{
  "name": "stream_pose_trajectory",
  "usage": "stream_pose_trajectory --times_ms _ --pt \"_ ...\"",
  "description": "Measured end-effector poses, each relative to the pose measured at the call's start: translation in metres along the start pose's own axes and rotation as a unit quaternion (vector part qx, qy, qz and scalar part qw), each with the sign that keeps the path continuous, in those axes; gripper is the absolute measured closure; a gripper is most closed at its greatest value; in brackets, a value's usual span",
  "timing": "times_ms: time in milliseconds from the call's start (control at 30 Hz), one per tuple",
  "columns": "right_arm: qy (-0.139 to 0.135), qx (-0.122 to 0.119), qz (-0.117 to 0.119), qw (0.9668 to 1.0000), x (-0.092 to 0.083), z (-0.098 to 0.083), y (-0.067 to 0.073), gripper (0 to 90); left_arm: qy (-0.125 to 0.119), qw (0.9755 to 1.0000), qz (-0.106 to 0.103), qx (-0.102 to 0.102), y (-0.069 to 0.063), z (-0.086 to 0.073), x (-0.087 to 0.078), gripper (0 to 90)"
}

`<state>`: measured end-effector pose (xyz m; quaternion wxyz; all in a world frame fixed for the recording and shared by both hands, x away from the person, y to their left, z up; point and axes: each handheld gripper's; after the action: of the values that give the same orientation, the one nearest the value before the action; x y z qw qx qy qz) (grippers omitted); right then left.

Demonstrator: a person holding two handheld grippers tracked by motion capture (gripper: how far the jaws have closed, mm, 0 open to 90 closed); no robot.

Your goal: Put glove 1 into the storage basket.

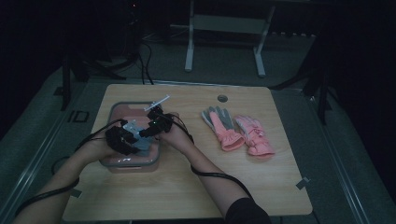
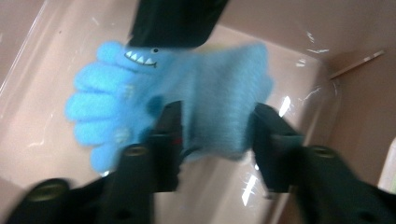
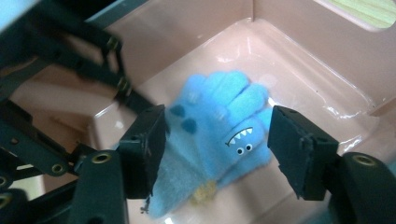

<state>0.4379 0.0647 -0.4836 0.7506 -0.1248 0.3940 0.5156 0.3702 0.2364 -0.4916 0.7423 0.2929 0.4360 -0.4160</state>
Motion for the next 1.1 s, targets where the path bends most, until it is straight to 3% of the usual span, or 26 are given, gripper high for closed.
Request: stream_pose_trajectory --times_ms 33,100,133,200,367,500,667,867,1100 --pt "-0.002 -0.002 0.007 1.0 -0.003 -0.001 0.001 29.6 -0.005 1.0 0.007 -0.002 -0.001 0.0 -0.003 36.5" --pt "-0.004 -0.006 0.014 0.9999 -0.007 -0.002 0.001 28.3 -0.012 0.9998 0.01 -0.011 -0.003 0.0 -0.006 34.6" --pt "-0.005 -0.009 0.026 0.9996 -0.012 -0.004 0.002 23.5 -0.014 0.9996 0.015 -0.018 -0.005 0.0 -0.008 24.3" --pt "-0.007 -0.017 0.035 0.9992 -0.019 -0.006 0.004 21.4 -0.019 0.999 0.034 -0.023 -0.008 0.002 -0.011 18.2" --pt "-0.02 -0.028 0.047 0.9983 -0.037 -0.011 0.007 17.7 -0.036 0.9984 0.016 -0.041 -0.015 0.01 -0.017 8.8" --pt "-0.033 -0.029 0.043 0.9981 -0.051 -0.017 0.007 19.5 -0.05 0.9977 0.018 -0.043 -0.024 0.02 -0.019 7.5" --pt "-0.046 -0.042 0.031 0.9976 -0.063 -0.024 0.005 16.3 -0.062 0.9974 0.019 -0.031 -0.035 0.033 -0.02 7.5" --pt "-0.067 -0.038 0.008 0.997 -0.087 -0.042 -0.004 15.3 -0.088 0.9959 0.004 -0.021 -0.056 0.058 -0.018 7.5" --pt "-0.058 -0.025 -0.011 0.998 -0.107 -0.064 -0.013 13.9 -0.118 0.9923 -0.001 -0.039 -0.068 0.074 -0.011 7.4"
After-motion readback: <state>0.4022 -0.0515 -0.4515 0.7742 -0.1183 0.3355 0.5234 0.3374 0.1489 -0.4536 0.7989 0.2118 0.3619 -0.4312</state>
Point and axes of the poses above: each handheld gripper's, and its own axes: x roughly forward along the jaws, z roughly out of its top, y roughly to its left
